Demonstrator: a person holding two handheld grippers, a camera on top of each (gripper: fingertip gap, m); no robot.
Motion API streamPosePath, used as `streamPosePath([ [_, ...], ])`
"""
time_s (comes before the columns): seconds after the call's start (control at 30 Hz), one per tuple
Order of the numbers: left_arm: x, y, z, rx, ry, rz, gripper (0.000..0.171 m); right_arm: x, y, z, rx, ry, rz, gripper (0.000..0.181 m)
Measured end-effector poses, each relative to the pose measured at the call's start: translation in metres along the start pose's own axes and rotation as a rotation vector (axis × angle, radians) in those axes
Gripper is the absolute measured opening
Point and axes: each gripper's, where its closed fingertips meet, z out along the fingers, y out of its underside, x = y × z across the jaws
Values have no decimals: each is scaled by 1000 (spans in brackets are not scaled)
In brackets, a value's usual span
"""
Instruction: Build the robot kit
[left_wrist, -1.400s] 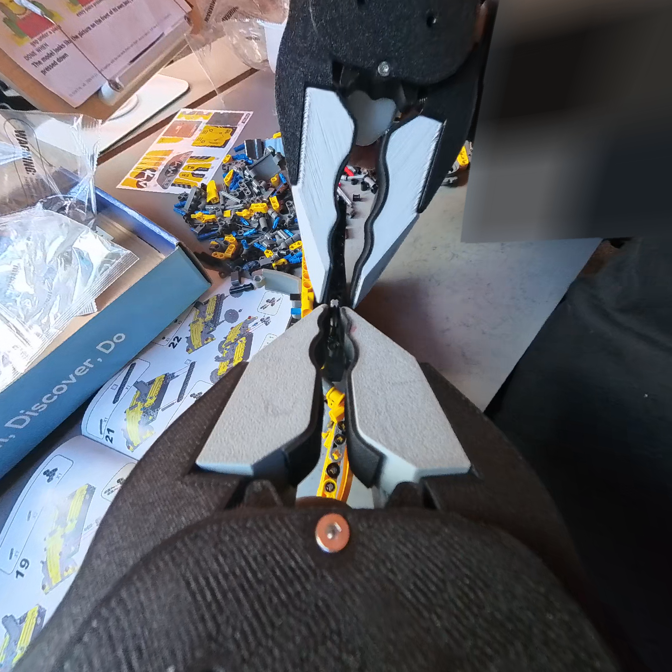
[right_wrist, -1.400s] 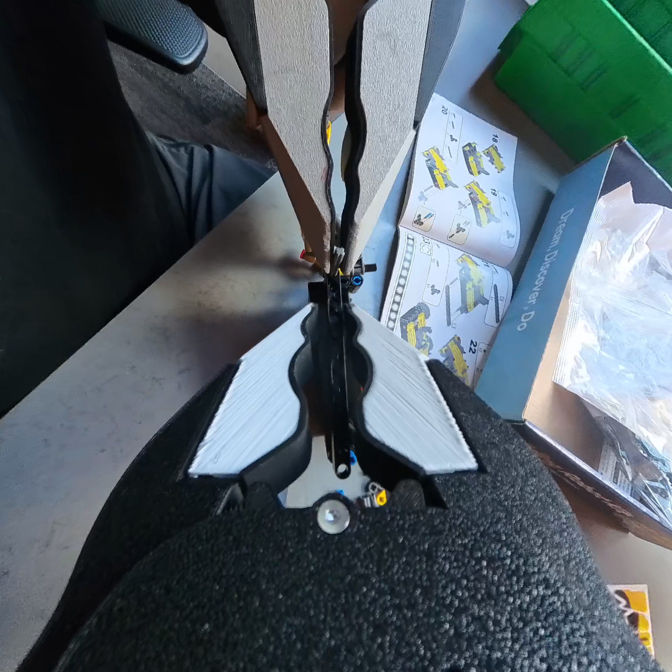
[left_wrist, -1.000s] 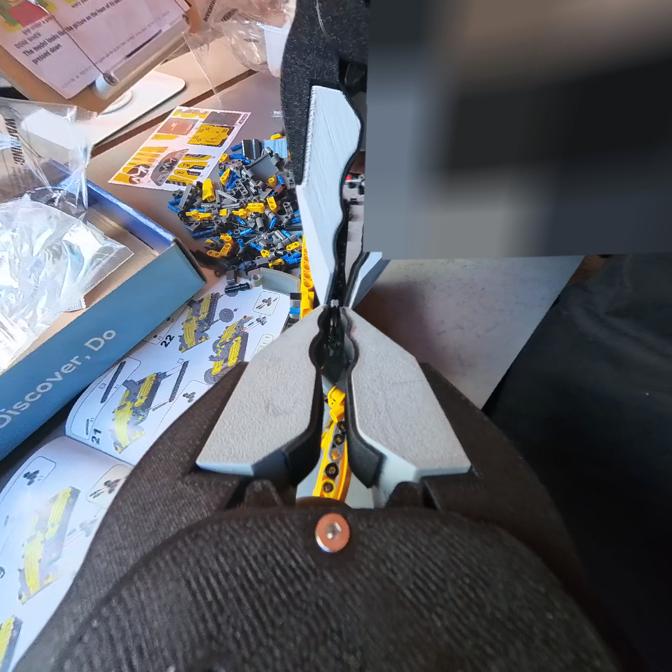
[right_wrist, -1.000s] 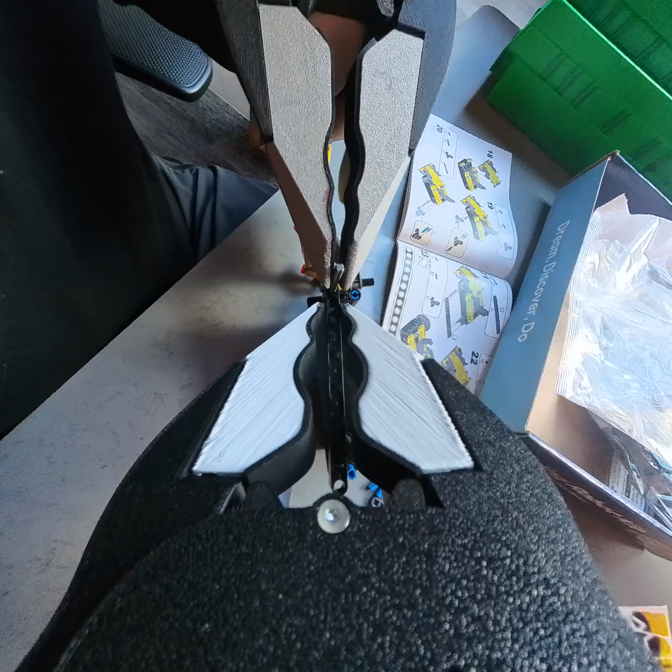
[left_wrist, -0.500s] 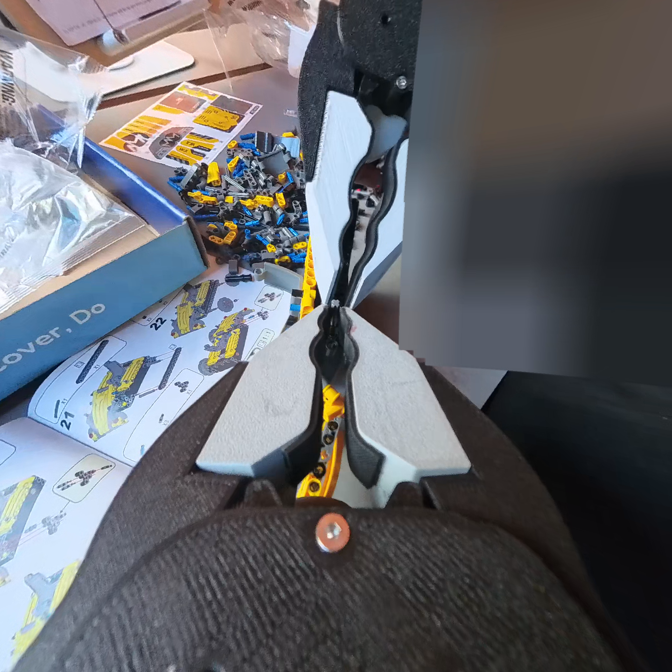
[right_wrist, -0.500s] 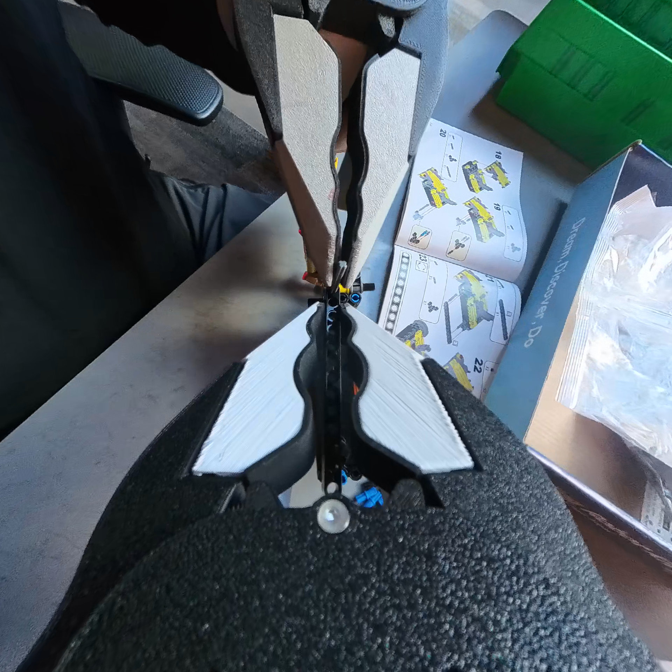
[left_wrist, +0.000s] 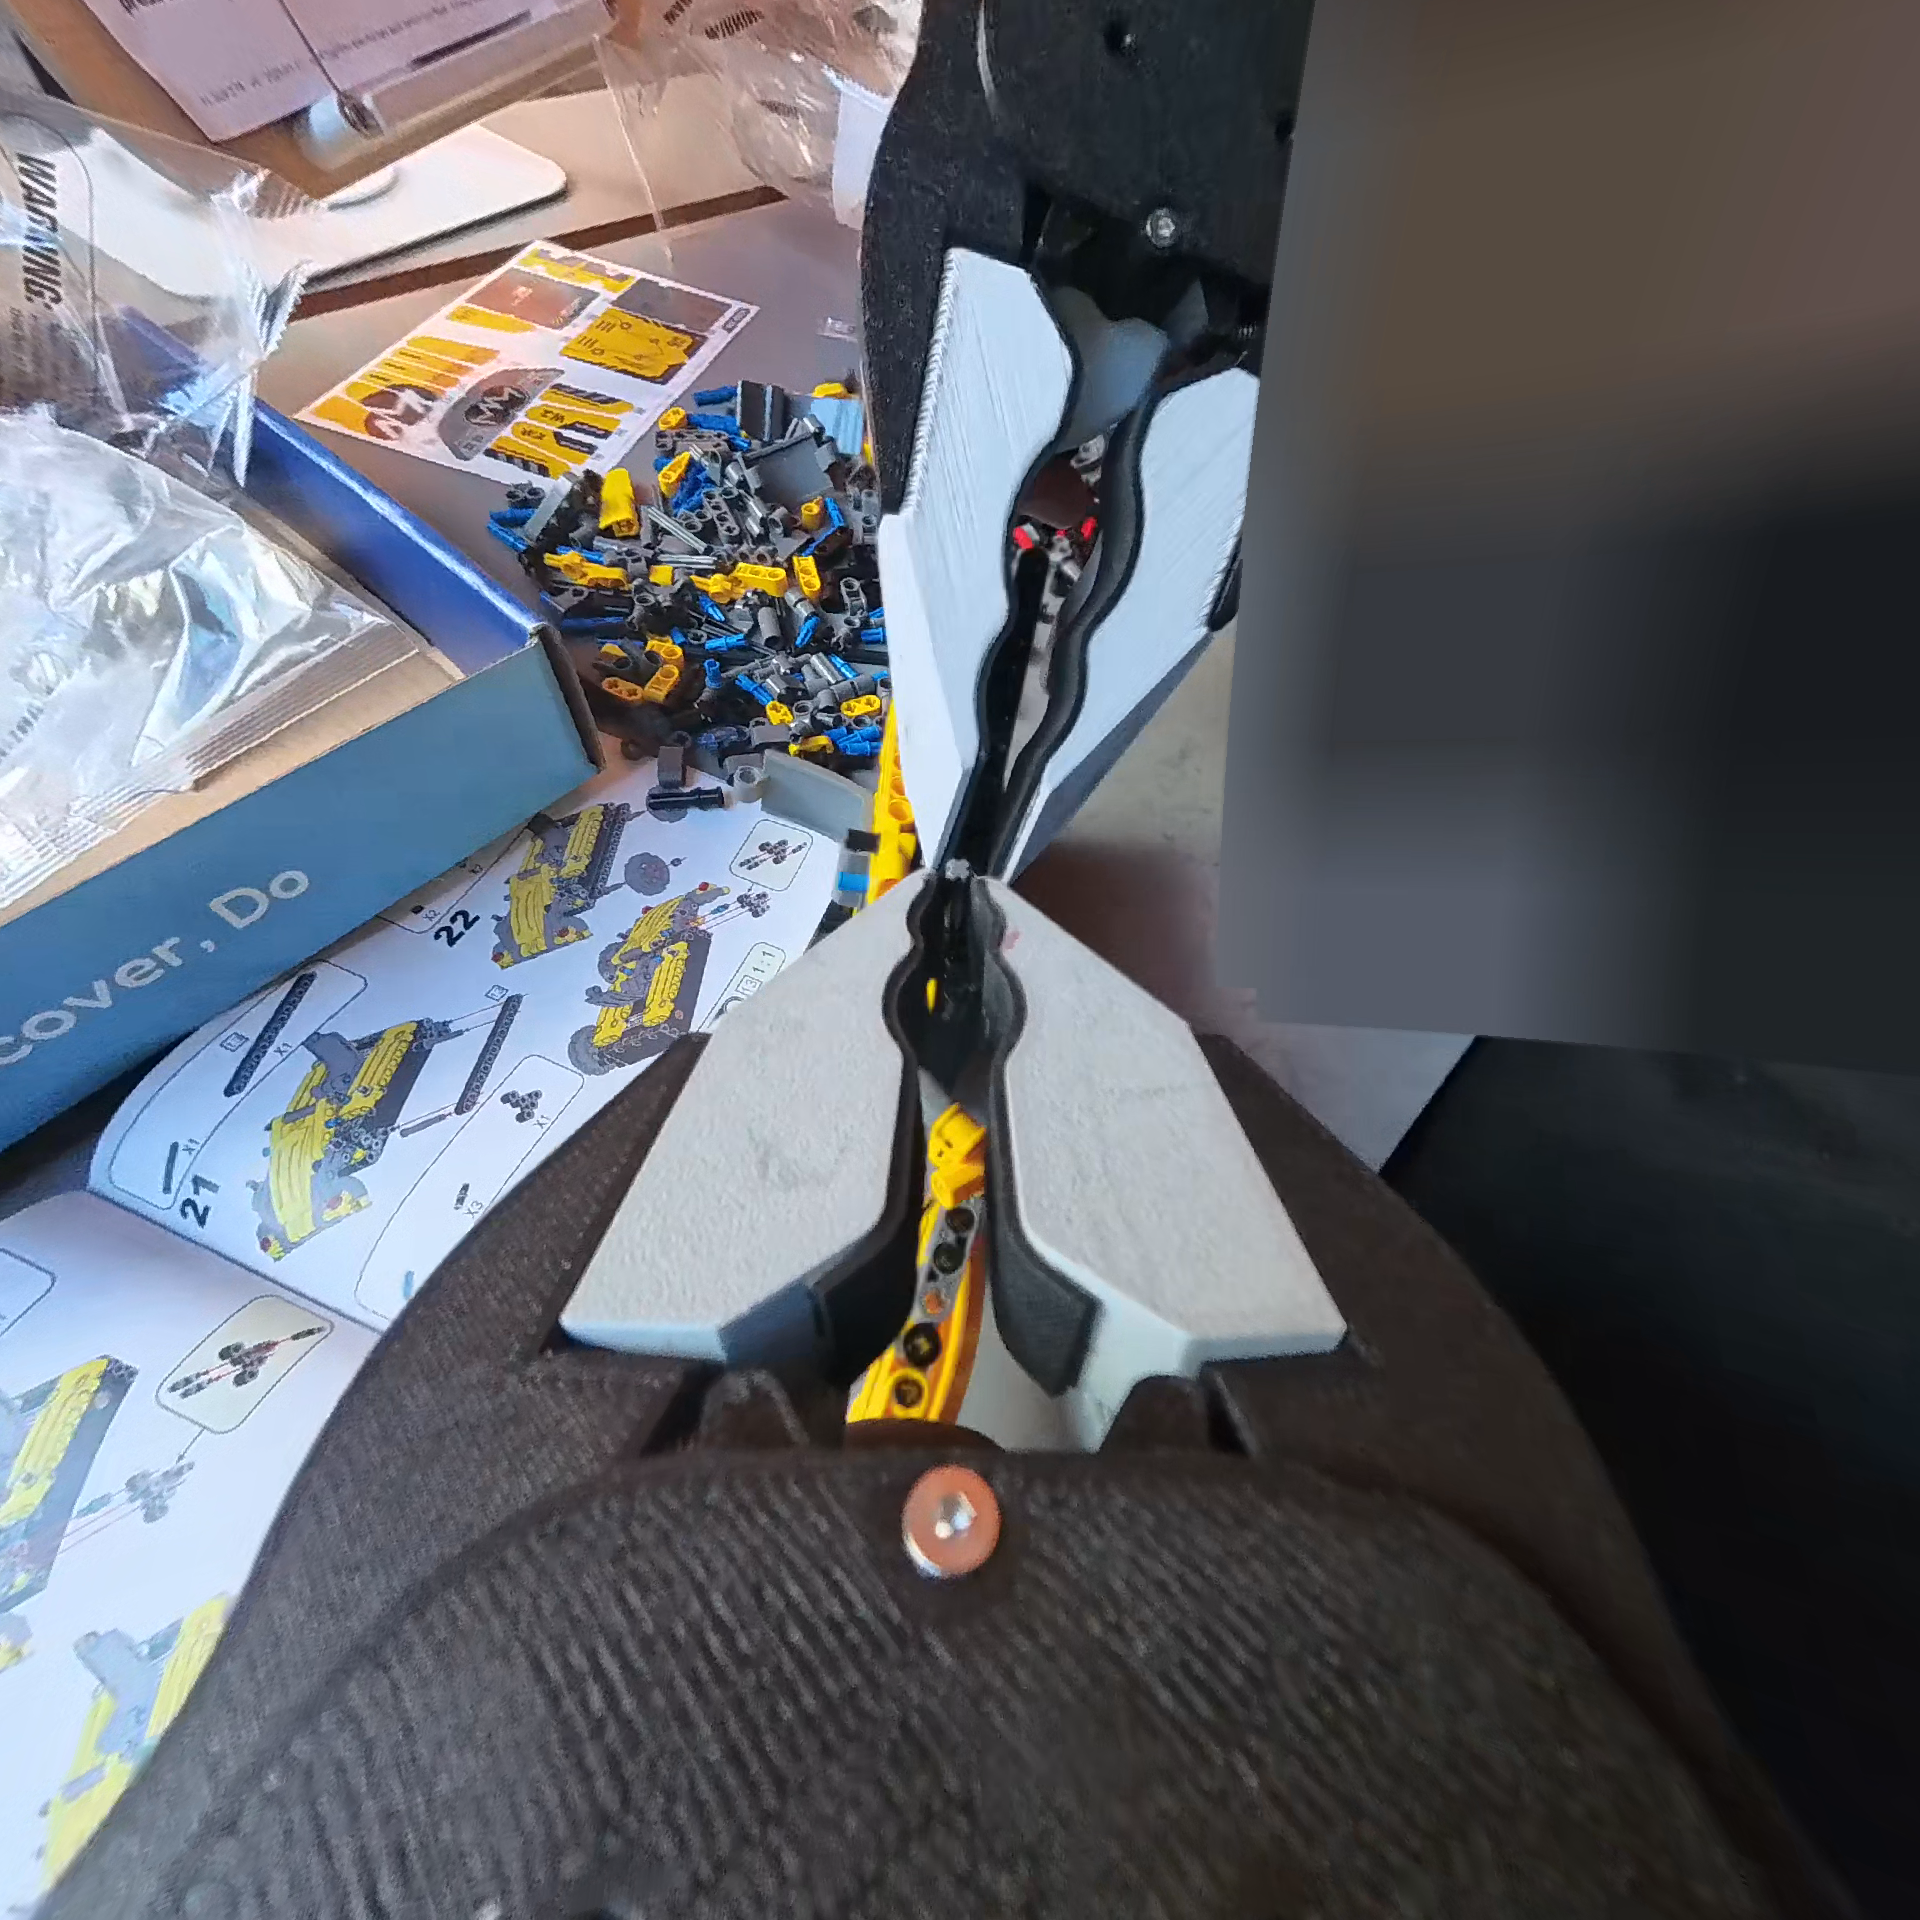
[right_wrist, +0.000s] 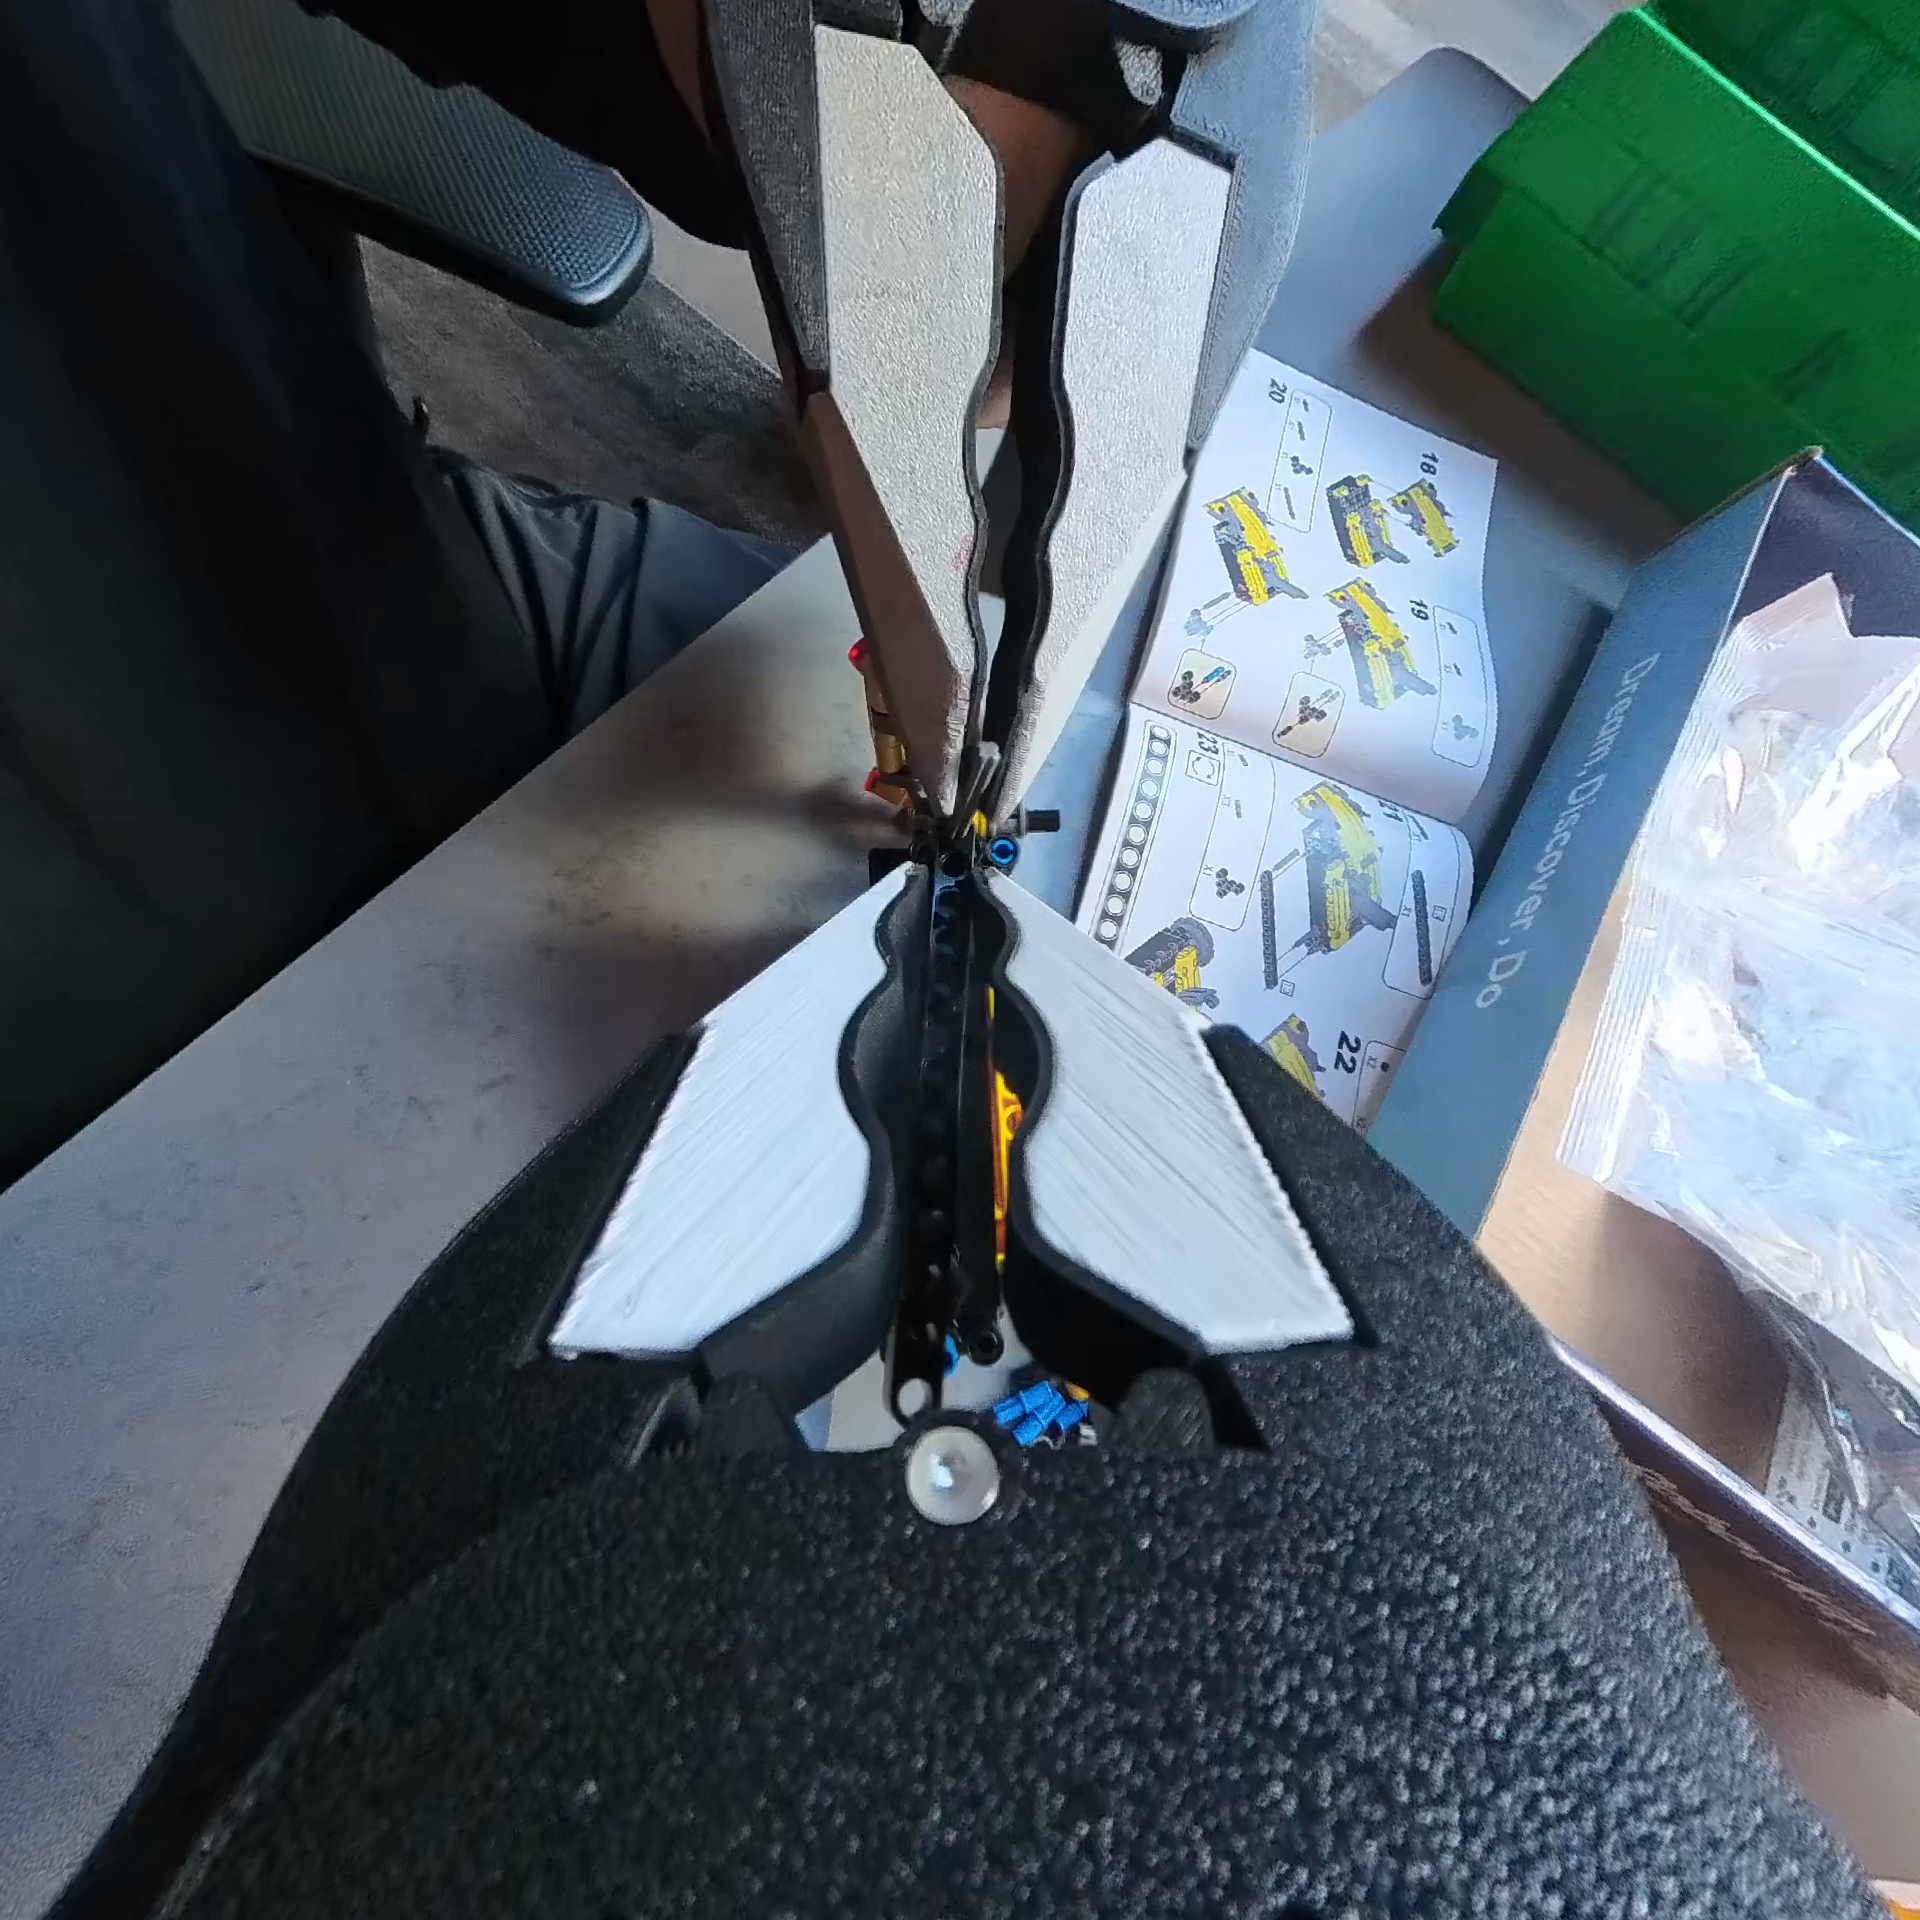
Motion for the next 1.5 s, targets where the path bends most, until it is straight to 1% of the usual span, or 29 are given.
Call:
streamPosePath([
  [0.23,8,2,0,-29,-50,132,1,-5,1,1,0,-8,-48,7],
  [0.57,17,-2,-3,-17,-41,163,1,-12,-5,-4,0,-7,-75,7],
  [0.8,15,4,1,-48,-88,212,1,-11,0,-1,-26,27,-102,7],
  [0.97,14,1,0,-40,-83,205,1,-9,-1,-3,-22,29,-104,7],
  [1.3,11,5,0,-52,-93,202,1,-8,1,1,-33,30,-114,7],
  [1.5,11,4,1,-41,-85,184,0,-7,1,0,-13,19,-98,7],
])
